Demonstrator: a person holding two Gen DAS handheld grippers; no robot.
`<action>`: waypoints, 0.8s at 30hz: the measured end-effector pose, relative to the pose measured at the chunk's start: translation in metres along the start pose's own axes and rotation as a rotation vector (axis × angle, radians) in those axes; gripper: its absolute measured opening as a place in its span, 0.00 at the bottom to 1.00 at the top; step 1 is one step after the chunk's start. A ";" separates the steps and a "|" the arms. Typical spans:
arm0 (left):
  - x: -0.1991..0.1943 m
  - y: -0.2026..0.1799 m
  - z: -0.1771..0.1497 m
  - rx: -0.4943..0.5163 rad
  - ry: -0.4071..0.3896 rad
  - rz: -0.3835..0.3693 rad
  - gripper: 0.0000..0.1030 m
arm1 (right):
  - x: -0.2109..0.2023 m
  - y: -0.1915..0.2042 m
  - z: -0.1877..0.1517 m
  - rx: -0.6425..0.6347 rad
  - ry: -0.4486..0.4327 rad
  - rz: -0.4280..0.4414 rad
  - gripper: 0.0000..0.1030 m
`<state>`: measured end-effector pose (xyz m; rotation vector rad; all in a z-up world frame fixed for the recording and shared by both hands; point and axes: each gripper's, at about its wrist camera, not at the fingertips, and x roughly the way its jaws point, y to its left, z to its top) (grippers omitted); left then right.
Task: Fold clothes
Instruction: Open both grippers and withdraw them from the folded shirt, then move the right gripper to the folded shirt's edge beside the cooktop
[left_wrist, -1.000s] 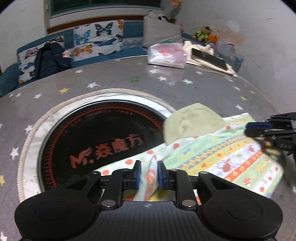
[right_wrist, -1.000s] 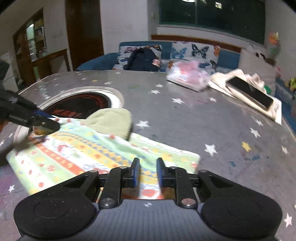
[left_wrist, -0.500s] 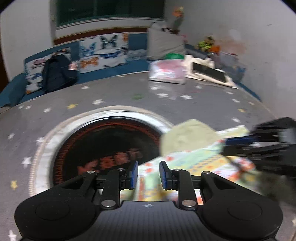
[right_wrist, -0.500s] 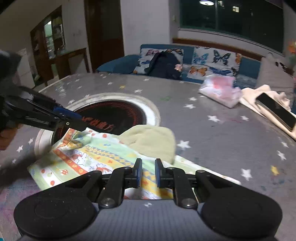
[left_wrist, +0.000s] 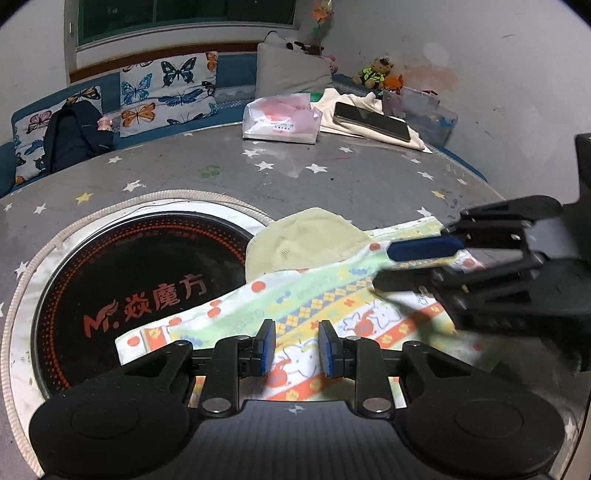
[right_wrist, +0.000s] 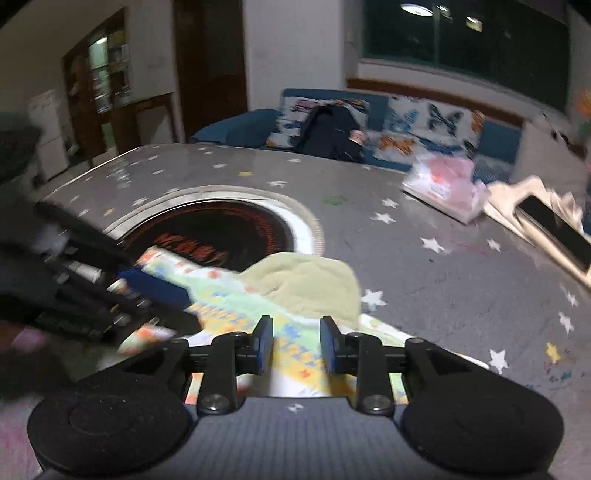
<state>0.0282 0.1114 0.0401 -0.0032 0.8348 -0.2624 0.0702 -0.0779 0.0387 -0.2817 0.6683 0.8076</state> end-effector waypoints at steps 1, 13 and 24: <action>-0.001 -0.001 -0.002 0.003 -0.002 -0.001 0.27 | -0.002 0.005 -0.003 -0.016 0.006 0.006 0.26; -0.030 -0.031 -0.030 0.055 -0.046 0.008 0.27 | -0.028 0.044 -0.032 -0.076 0.008 0.036 0.26; -0.045 -0.039 -0.059 0.058 -0.069 0.024 0.32 | -0.043 0.052 -0.053 -0.066 -0.009 0.025 0.27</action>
